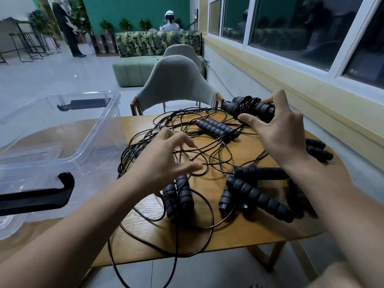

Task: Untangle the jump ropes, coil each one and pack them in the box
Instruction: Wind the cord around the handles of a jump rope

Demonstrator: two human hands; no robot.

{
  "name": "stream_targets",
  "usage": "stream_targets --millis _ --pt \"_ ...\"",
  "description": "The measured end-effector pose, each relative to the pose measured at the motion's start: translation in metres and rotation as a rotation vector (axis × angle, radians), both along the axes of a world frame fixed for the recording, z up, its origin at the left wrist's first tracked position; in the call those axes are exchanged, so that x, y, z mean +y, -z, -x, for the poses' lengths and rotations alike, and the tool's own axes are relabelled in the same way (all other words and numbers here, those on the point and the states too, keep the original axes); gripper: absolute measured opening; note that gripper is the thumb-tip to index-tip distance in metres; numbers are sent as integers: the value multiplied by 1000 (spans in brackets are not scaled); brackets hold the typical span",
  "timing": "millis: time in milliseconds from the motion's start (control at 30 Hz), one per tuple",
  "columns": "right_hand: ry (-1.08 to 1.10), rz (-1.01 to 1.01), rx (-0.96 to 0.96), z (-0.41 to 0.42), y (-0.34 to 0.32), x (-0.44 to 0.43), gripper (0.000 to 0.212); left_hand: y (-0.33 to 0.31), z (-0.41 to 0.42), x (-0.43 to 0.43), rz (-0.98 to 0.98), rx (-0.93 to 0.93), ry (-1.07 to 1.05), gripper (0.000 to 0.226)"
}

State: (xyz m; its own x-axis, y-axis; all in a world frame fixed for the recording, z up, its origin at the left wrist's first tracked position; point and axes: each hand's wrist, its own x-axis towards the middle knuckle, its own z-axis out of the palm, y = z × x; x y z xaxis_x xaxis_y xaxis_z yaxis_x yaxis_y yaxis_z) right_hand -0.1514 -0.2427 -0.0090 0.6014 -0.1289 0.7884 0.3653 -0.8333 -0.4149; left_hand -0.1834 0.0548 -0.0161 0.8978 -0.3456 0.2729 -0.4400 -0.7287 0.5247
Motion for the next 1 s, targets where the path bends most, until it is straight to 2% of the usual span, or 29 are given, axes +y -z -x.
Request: stream_targets --millis 133,167,267,333,433,533,600,667,733,833,867,933,1000 --pt "-9 4 -6 1 -1 1 58 6 -2 -1 -97 -30 9 13" --pt "-7 6 -7 2 -1 1 58 6 -2 -1 -101 -32 0 15" --pt "3 -2 1 0 -1 -3 58 5 -3 0 -65 51 -30 38" --pt "16 -8 10 -1 0 -7 59 1 2 1 65 126 -27 43" --pt "40 -17 26 -2 1 -11 59 -4 9 -1 376 264 -16 39" --pt "41 -3 30 -2 2 -12 60 -5 12 -3 498 225 -81 35" --pt "44 14 35 -2 3 -10 60 -4 13 -2 466 173 -100 27" --pt "51 15 43 -3 3 -11 60 -6 13 -1 449 143 -77 6" --pt "62 12 54 -3 3 -13 59 -6 13 0 350 110 -19 33" --pt "66 16 62 -4 4 -14 59 -7 16 -2 69 85 99 22" --pt "67 21 61 -4 5 -15 60 -8 18 -3 13 103 129 26" --pt "67 27 61 -4 5 -14 60 -10 22 -5 -25 154 175 33" --pt "69 31 58 -5 4 -15 59 -12 24 -4 41 196 207 40"
